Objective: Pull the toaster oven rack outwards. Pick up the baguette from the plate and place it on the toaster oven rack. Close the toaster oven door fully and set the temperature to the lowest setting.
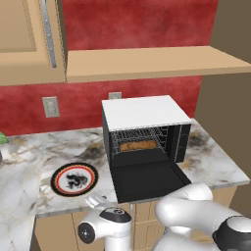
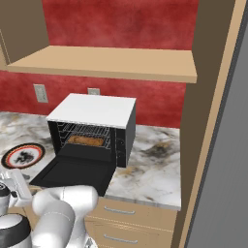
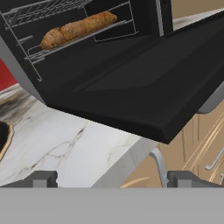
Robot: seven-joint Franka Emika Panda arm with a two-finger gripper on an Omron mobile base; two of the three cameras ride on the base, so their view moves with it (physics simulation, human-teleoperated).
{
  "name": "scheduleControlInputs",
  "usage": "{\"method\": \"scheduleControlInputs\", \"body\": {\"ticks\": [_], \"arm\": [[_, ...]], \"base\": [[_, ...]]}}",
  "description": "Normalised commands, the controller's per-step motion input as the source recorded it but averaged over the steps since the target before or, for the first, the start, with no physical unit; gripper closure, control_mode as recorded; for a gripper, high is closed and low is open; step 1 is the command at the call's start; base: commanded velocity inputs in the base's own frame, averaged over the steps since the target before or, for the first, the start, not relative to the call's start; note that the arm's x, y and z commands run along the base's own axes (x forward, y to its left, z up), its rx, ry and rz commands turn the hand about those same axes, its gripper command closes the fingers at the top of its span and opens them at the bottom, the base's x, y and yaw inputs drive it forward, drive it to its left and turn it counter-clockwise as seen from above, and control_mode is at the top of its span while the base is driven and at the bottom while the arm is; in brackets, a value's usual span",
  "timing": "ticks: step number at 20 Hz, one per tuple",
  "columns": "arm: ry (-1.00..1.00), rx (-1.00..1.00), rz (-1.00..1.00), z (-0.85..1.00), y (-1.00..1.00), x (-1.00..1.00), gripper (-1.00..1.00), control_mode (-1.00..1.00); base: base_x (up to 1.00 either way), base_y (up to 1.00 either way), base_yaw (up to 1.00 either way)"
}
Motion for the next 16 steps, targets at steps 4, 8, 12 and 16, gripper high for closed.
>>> {"method": "scheduleControlInputs", "body": {"ticks": [4, 8, 12, 16], "arm": [[0.0, -0.02, 0.0, 0.0, 0.0, 0.04, -1.0, -1.0], [0.0, 0.0, 0.0, 0.0, -0.01, 0.1, -1.0, -1.0], [0.0, 0.0, 0.0, -0.01, -0.13, 0.12, -1.0, -1.0], [0.0, 0.0, 0.0, -0.05, -0.17, 0.14, -1.0, -1.0]], "base": [[0.0, 0.0, 0.0], [0.0, 0.0, 0.0], [0.0, 0.0, 0.0], [0.0, 0.0, 0.0]]}}
